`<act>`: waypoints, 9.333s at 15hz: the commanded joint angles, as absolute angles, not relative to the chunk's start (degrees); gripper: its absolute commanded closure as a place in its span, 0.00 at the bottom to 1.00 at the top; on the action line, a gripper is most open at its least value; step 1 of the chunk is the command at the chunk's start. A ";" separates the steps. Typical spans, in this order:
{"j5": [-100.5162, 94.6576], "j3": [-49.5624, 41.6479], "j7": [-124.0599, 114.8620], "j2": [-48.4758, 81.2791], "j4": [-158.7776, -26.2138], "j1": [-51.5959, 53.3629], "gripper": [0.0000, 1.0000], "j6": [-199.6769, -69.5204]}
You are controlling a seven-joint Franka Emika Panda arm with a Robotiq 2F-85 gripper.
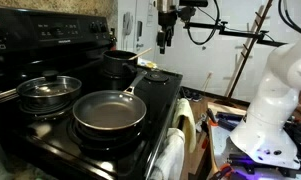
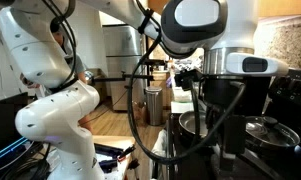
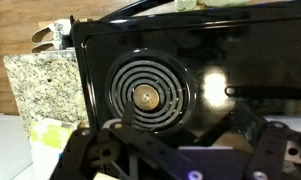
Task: Remove the wooden spoon from the pot on the right side of the stove and place it on the left side of the countertop
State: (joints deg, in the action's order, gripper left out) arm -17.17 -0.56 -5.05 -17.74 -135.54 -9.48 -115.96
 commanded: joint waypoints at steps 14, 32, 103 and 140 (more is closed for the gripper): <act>-8.67 -8.27 4.42 -11.39 -134.27 -8.01 0.00 -141.50; -7.44 -10.80 30.30 1.57 -112.57 -8.99 0.00 -120.00; -9.62 -8.26 42.23 25.84 -84.47 -14.99 0.73 -94.30; 4.29 -8.43 76.09 -2.89 -112.25 -14.23 0.93 -102.40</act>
